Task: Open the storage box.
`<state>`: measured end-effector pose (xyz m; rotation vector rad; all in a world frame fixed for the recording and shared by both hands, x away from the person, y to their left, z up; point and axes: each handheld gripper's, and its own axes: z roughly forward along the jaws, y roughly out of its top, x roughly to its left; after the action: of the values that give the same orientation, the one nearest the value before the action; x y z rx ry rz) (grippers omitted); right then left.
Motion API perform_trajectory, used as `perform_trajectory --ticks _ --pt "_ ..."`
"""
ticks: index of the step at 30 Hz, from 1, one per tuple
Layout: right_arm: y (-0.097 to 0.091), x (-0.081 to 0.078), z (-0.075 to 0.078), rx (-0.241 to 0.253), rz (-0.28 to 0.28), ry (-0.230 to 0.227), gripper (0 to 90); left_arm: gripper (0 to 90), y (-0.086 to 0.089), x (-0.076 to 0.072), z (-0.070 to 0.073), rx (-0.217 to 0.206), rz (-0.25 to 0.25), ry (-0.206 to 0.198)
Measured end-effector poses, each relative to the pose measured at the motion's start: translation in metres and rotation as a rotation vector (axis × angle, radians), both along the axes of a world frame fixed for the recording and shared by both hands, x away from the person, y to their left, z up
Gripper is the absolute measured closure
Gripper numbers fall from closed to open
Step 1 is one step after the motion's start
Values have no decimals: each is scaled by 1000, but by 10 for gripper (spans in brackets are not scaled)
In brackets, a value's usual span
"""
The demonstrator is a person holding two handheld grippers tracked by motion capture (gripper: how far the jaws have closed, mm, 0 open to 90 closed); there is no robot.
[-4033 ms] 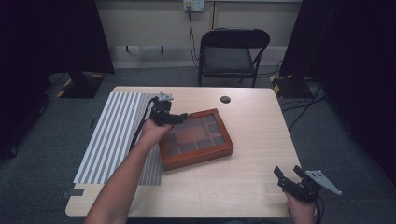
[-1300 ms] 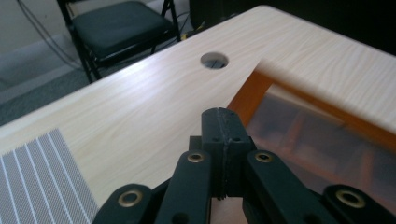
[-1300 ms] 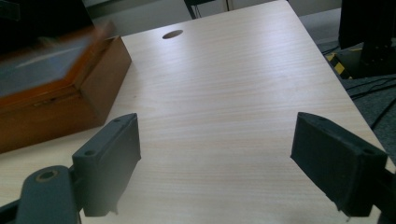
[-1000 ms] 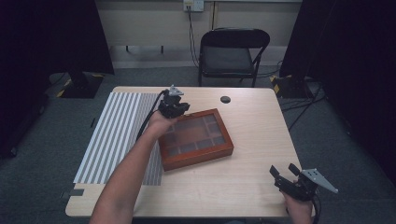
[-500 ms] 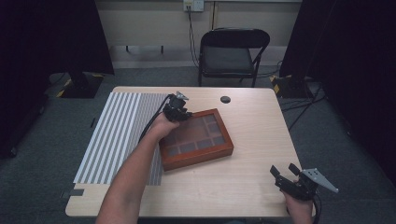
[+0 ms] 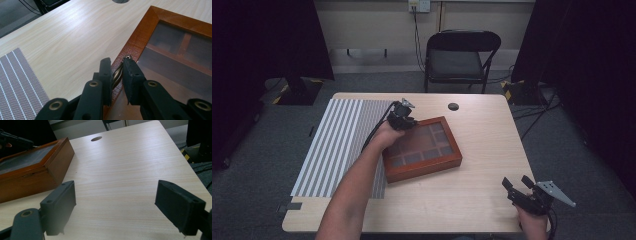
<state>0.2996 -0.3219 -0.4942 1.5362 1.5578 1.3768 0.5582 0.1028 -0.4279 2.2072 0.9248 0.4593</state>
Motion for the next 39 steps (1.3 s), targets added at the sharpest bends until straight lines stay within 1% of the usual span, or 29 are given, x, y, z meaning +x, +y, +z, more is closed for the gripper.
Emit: perform_trajectory --ticks 3,8,10,11,12,13,14,15,16,17,18,19,20,21,23,25,26,27,28,29,30,31,34,39 --pt "-1 0 -1 16 -3 -7 159 784 1 0 0 -5 -1 2" --pt "0 -1 -1 5 10 -13 158 785 -1 -1 2 2 3 2" --pt "0 -1 -1 3 9 -15 157 785 0 -2 4 13 2 -9" --pt "0 -1 -1 3 9 -17 157 787 0 -2 6 -5 3 -13" --pt "0 -1 -1 2 5 -19 157 788 0 -3 8 0 5 -21" --pt "0 -1 -1 4 -5 -21 159 789 1 -4 11 -4 -2 -21" --pt "1 -1 -1 4 -6 -23 158 790 1 -5 13 1 2 -34" --pt "1 -1 -2 0 -3 -23 158 791 1 -6 14 -12 -6 -38" --pt "1 -1 -2 -3 -5 -24 158 792 1 -7 16 -9 -9 -42" --pt "1 -1 -2 -4 -4 -26 157 793 1 -8 17 -15 -6 -50" --pt "1 -1 -2 -2 -2 -28 157 793 0 -9 19 -10 -4 -52" --pt "1 -2 -2 -1 -3 -29 157 794 -1 -10 20 -5 -1 -69" --pt "1 -2 -2 2 -3 -29 157 795 0 -11 22 9 -12 -69" --pt "1 -2 -2 3 -1 -30 157 798 -1 -12 23 3 -1 -73" --pt "1 -2 -2 5 -3 -31 157 799 -1 -15 27 -3 -1 -87" --pt "1 -2 -2 1 1 -29 157 800 0 -16 29 -25 1 -89" --pt "2 -2 -2 -1 2 -29 157 800 1 -16 31 -4 -10 -90" --pt "2 -2 -2 -2 1 -29 157 800 -1 -18 32 -4 -4 -103" --pt "2 -2 -2 -2 0 -28 157 800 -1 -19 33 -1 -3 -105" --pt "2 -1 -2 -1 0 -28 158 801 -2 -21 35 -18 8 -108" --pt "1 -1 -2 0 2 -29 158 801 -1 -21 37 -5 -7 -113" --pt "1 -1 -2 2 4 -29 158 801 -2 -23 38 -14 3 -124" --pt "1 -1 -2 3 8 -30 158 802 -3 -27 45 -25 0 -133" --pt "2 0 -1 -14 11 -18 160 805 -4 -33 55 -9 -20 -159"
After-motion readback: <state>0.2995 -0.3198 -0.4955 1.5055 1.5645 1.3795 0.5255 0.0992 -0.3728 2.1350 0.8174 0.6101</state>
